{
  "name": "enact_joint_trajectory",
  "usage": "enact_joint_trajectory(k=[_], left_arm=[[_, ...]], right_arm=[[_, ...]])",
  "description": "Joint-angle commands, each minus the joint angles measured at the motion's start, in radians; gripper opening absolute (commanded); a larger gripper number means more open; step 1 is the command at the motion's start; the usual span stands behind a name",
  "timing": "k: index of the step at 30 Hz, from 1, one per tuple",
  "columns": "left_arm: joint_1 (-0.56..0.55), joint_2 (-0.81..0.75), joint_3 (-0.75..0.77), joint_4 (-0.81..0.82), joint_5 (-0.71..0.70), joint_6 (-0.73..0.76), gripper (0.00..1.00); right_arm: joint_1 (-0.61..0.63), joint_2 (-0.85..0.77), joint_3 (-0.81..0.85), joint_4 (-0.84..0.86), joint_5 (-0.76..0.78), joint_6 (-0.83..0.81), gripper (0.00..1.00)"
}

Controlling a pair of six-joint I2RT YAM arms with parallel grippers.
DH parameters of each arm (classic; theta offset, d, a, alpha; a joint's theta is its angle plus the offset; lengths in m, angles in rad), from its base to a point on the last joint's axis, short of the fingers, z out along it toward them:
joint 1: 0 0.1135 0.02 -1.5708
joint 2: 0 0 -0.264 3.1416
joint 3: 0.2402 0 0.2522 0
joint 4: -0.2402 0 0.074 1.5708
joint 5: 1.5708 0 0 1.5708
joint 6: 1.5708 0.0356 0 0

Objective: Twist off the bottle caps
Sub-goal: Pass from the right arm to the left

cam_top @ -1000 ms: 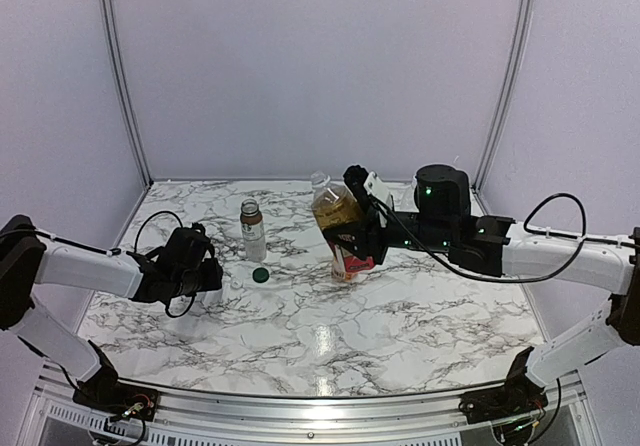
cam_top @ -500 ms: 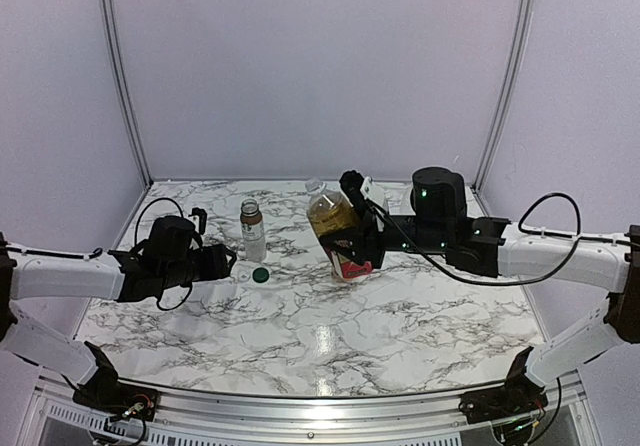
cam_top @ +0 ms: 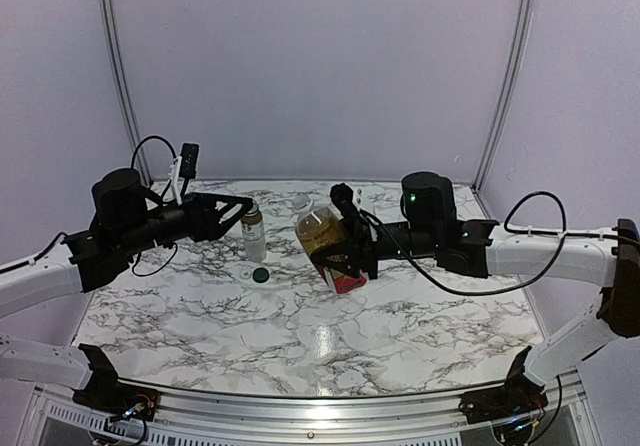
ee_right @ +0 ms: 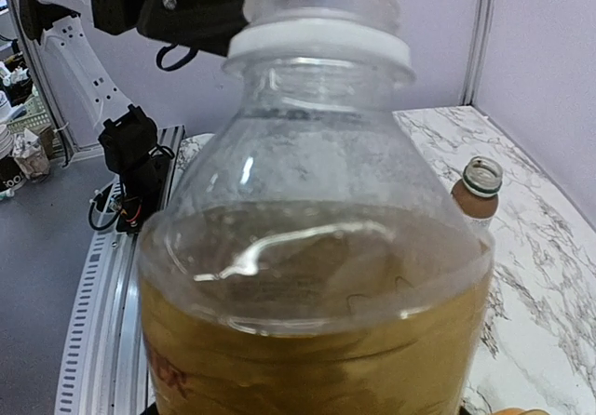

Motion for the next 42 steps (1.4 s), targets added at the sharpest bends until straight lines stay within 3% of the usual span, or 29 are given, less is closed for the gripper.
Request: enact_joint_trajectory(k=[1, 11, 20, 36, 41, 42], left_arm=[[-0.027, 0.014, 0.102, 0.039, 0.180, 0.039, 0.96], [-0.123, 0.127, 0.226, 0.031, 0.222, 0.090, 0.94], [-0.174, 0.211, 0.285, -0.028, 0.198, 0.118, 0.83], [-0.180, 0.240, 0.301, -0.049, 0.206, 0.140, 0.30], [-0.180, 0.214, 0.290, -0.055, 0.190, 0.154, 0.00], [-0.181, 0.209, 0.288, -0.061, 0.184, 0.158, 0.00]], right_arm=[[0.020, 0.031, 0.055, 0.018, -0.071, -0.006, 0.44], [0.055, 0.060, 0.108, -0.018, -0.091, -0.017, 0.44], [0.064, 0.059, 0.112, -0.037, -0.083, -0.021, 0.44], [0.066, 0.059, 0.099, -0.038, -0.052, -0.019, 0.45], [0.064, 0.060, 0.100, -0.050, -0.017, -0.017, 0.58], [0.065, 0.060, 0.100, -0.052, -0.012, -0.015, 0.64]])
